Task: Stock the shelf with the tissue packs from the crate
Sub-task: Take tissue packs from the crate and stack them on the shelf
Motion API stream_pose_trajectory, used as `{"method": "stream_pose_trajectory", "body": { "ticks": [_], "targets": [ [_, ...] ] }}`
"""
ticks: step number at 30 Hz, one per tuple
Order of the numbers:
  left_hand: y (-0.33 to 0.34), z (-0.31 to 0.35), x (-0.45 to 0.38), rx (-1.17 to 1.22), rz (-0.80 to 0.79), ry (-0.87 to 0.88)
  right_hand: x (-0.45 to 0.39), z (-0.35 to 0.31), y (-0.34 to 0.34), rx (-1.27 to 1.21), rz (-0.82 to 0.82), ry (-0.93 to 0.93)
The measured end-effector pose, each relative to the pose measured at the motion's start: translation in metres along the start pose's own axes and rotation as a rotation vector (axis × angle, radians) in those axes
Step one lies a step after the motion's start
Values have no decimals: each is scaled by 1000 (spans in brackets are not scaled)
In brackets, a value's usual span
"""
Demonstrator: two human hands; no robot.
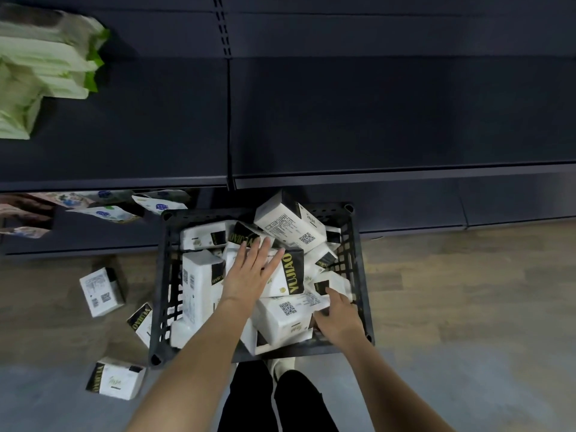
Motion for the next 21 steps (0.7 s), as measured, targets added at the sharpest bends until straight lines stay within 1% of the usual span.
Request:
{"method": "stream_pose_trajectory", "body": {
  "ticks": [5,8,10,15,21],
  "targets": [
    [-11,-2,1,0,-9,6,2,4,-4,-4,7,-11],
    [-19,-6,14,-15,35,12,13,1,-14,3,11,-21],
    [-27,-10,23,-3,91,-23,20,-2,-24,14,14,-41],
    [-59,-24,49,-10,53,-49,38,-26,-58,39,42,-113],
    [-113,-44,88,-54,137,-100,68,-64,-100,58,113,-228]
  ]
}}
Point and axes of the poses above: each hand's wrist, its own x-axis away from the middle knuckle, its own y-axis out of the palm, z = x × y, the point moved 1 cm from there along -x, towards the middle knuckle, and after that the axes turned 6 degrees about x, right-handed, at the moved point
